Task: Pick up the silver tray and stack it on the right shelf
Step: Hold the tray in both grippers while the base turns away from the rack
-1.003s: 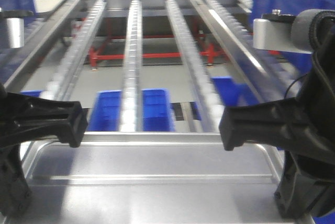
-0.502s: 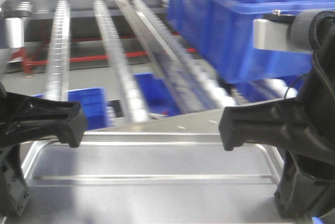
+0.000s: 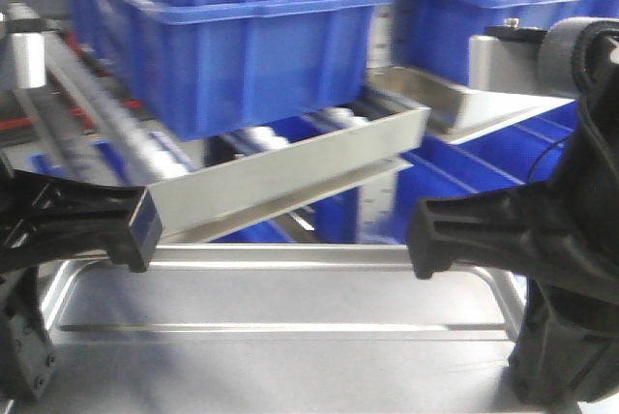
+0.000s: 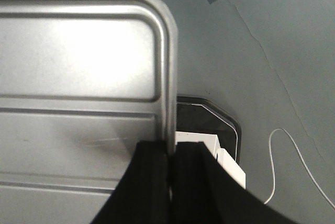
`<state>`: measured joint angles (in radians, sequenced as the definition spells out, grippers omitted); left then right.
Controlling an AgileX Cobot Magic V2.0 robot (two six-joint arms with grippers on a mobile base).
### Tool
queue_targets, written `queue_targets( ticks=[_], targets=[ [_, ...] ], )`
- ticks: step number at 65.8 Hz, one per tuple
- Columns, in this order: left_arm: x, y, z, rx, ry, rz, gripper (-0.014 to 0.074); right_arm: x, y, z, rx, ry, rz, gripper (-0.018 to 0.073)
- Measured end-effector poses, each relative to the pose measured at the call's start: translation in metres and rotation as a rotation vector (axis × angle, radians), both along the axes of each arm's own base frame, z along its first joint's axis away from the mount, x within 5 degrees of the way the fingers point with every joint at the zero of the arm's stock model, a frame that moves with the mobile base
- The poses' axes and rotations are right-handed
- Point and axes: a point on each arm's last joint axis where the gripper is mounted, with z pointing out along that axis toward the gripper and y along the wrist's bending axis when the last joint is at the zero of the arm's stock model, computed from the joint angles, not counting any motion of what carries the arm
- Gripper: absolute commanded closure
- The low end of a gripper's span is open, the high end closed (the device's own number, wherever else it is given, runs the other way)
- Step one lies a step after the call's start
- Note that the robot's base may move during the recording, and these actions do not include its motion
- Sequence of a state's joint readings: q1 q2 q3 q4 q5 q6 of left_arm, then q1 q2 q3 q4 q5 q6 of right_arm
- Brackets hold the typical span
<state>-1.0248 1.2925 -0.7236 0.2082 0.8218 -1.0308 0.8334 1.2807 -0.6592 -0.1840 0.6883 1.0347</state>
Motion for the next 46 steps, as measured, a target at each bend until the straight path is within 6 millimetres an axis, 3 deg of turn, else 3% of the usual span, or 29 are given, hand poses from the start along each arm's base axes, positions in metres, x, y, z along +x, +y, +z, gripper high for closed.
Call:
queue_targets(
  ticks=[46],
  targets=[
    [0.0,0.0,0.0,0.0,0.0,0.0,0.0697,-0.0001,-0.0001,0.0,-0.001,0.001,0.0,0.0501]
  ],
)
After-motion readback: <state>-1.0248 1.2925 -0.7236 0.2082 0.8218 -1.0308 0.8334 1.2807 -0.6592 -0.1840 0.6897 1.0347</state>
